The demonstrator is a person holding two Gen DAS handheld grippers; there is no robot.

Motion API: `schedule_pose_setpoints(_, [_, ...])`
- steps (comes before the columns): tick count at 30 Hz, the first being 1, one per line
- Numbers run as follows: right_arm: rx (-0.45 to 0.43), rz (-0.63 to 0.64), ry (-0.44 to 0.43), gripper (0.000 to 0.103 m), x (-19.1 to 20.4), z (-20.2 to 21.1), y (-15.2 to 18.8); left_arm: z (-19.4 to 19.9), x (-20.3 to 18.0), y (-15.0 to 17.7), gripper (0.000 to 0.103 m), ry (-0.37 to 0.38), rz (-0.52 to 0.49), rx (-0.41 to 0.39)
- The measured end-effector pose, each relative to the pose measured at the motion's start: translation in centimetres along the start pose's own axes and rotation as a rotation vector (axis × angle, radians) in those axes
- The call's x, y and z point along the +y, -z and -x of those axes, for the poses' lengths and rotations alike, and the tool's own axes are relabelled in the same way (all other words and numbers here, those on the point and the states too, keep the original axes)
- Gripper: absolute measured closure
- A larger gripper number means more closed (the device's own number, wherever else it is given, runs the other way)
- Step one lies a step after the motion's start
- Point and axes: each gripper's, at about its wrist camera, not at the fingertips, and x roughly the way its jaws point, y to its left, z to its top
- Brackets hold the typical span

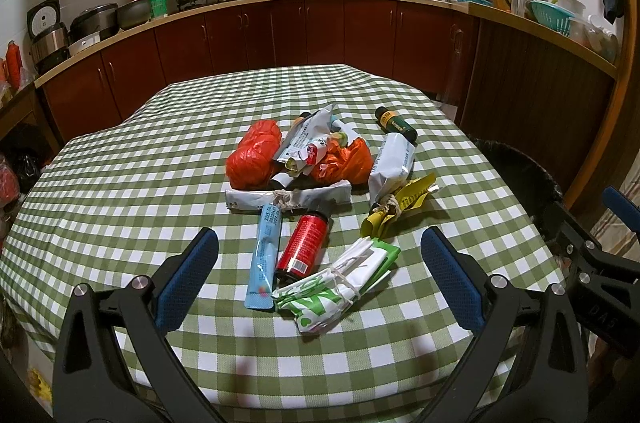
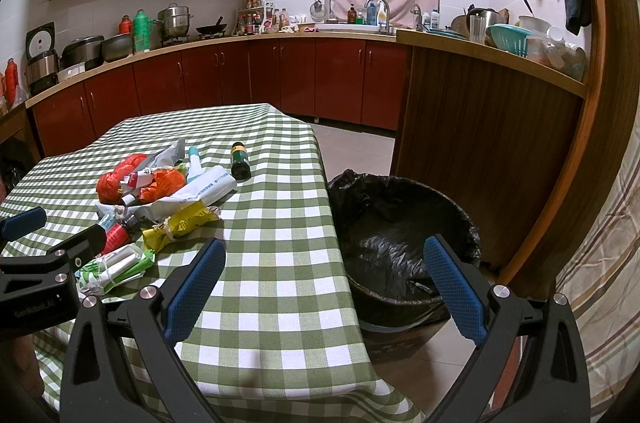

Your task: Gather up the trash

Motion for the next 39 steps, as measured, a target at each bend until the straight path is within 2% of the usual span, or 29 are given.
schedule_pose_setpoints(24, [0.001, 0.0, -0.001, 0.006, 0.0, -0.1, 0.0, 0.0, 0.0, 0.0, 0.004, 0.001, 0.0, 0.003])
schedule_pose_setpoints(34, [0.018, 0.006, -0.005, 0.006, -0.2, -0.2, 0.4, -0.3, 2.4, 0.8, 0.004, -0.027, 0.024, 0.027])
schedule_pose_setpoints(37, [0.027, 0.01, -0.005, 0.006, 0.2, -0.6, 0.6, -0.6, 2.3, 1.1, 0.007, 0.002, 0.018, 0.045])
schedule_pose_setpoints(39, [0.028, 0.009, -0.004, 0.006, 0.2, -0.7, 0.7, -0.9, 1.5, 1.2, 0.018, 0.022, -0.009, 0.054])
